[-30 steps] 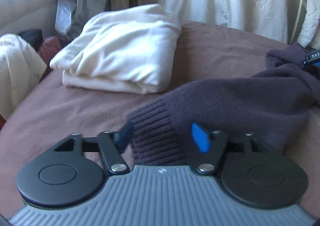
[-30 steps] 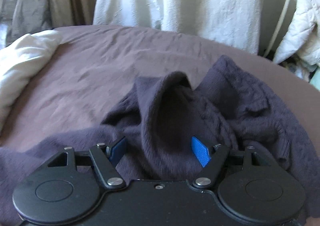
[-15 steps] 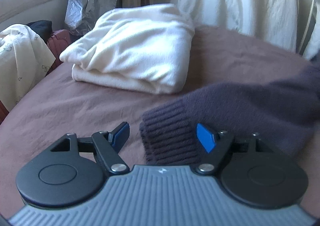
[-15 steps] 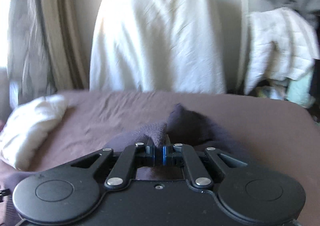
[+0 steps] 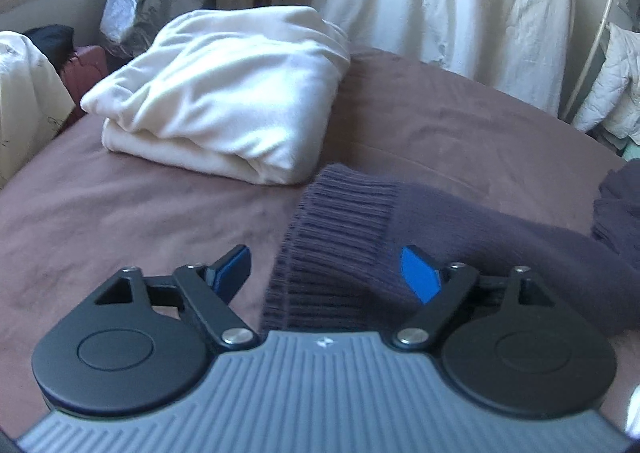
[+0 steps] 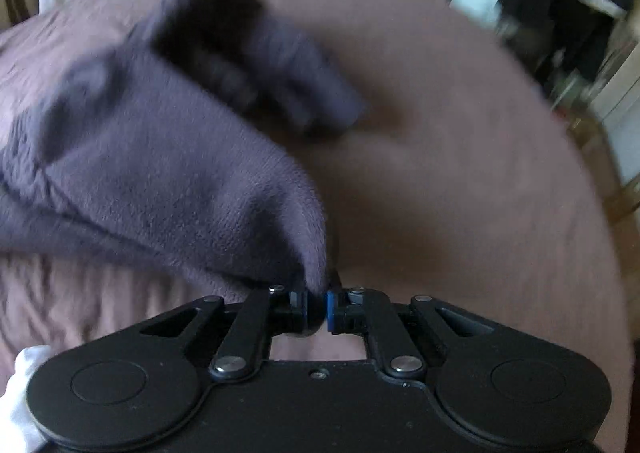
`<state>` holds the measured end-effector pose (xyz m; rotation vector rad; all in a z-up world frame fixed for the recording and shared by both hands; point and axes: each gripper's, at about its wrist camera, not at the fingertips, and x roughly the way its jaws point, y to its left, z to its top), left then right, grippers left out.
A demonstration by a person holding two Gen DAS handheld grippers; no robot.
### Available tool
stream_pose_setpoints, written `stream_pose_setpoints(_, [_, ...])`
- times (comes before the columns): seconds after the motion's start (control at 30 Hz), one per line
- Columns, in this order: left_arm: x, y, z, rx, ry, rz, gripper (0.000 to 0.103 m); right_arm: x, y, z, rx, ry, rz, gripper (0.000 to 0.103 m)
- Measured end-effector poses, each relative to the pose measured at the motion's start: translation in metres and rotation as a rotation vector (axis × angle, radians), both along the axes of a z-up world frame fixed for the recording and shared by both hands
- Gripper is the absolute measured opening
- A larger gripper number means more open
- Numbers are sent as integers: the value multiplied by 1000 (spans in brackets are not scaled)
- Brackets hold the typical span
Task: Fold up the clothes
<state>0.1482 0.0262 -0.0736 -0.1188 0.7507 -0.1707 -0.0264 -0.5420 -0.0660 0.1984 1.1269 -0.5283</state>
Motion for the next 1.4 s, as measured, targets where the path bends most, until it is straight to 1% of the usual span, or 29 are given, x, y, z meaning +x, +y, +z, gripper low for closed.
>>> stream_pose_setpoints(0.03, [0, -1, -1, 1, 2, -4, 85, 3, 6, 4, -2, 2, 19, 19])
stream_pose_setpoints(0.07, [0, -2, -3, 3, 7, -7, 85, 6, 16, 13, -32, -6, 39, 30])
stream_pose_setpoints(0.1, [1, -4, -5, 5, 11, -10, 87, 9, 26, 23, -62, -14, 60, 37])
stream_pose_setpoints(0.13, [1, -5, -7, 7, 16, -13, 90, 12, 37, 32, -90, -30, 83, 51])
stream_pose_setpoints(0.17, [2, -5, -9, 4, 26, -12, 90, 13, 49, 42, -109, -68, 112, 62])
stream_pose_setpoints(0.23, [2, -7, -13, -2, 48, -13, 90, 18, 74, 59, -133, -142, 194, 68])
stream_pose_setpoints(0.27, [3, -8, -15, -3, 61, -15, 90, 24, 83, 62, -133, -159, 239, 68])
stream_pose_setpoints(0.37, [4, -12, -19, 26, 91, -35, 90, 44, 109, 59, -124, -189, 369, 68])
stream_pose_setpoints(0.43, [3, -16, -19, 53, 94, -45, 90, 66, 119, 48, -124, -201, 426, 68])
stream_pose_setpoints(0.5, [1, -18, -17, 72, 88, -56, 90, 87, 120, 32, -82, -206, 453, 68])
stream_pose_setpoints(0.53, [0, -19, -16, 78, 82, -61, 90, 97, 120, 23, -57, -202, 457, 70])
stream_pose_setpoints(0.57, [0, -19, -15, 81, 78, -64, 90, 105, 118, 12, -34, -186, 456, 76])
stream_pose_setpoints(0.6, [-1, -19, -13, 83, 75, -67, 90, 117, 117, 0, -14, -161, 453, 77])
stream_pose_setpoints(0.63, [-2, -19, -11, 82, 73, -70, 90, 125, 116, -13, -1, -137, 437, 74])
stream_pose_setpoints(0.67, [-3, -20, -9, 79, 69, -74, 90, 130, 117, -21, 12, -114, 406, 42])
stream_pose_setpoints(0.7, [-4, -20, -6, 76, 65, -78, 90, 133, 118, -26, 33, -100, 376, 24])
stream_pose_setpoints(0.73, [-6, -20, -2, 74, 57, -82, 90, 128, 116, -22, 69, -119, 350, 13])
stream_pose_setpoints(0.77, [-8, -21, 2, 73, 46, -87, 90, 120, 115, -13, 79, -154, 329, 10])
stream_pose_setpoints(0.83, [-13, -24, 12, 69, 17, -94, 90, 93, 113, 16, 45, -223, 313, 8])
stream_pose_setpoints(0.9, [-18, -29, 21, 71, -11, -99, 90, 63, 110, 47, -9, -258, 303, 6])
stream_pose_setpoints(0.97, [-22, -36, 27, 83, -33, -109, 90, 33, 104, 73, -103, -237, 291, 6])
stream_pose_setpoints(1.03, [-26, -43, 31, 92, -42, -121, 90, 3, 93, 88, -210, -185, 272, 6])
stream_pose_setpoints(1.07, [-27, -45, 33, 94, -44, -125, 90, -8, 85, 90, -230, -152, 255, 6])
stream_pose_setpoints(1.17, [-29, -51, 33, 96, -40, -135, 90, -38, 60, 78, -218, -27, 194, 5])
stream_pose_setpoints(1.23, [-29, -53, 30, 99, -29, -133, 90, -49, 58, 56, -233, 122, 225, 5])
stream_pose_setpoints(1.3, [-30, -55, 27, 105, -21, -132, 90, -55, 63, 35, -245, 246, 245, 5])
stream_pose_setpoints(1.33, [-30, -56, 25, 118, -19, -130, 90, -55, 68, 32, -265, 267, 245, 9])
stream_pose_setpoints(1.4, [-30, -59, 21, 147, -17, -127, 90, -54, 81, 41, -293, 241, 257, 23])
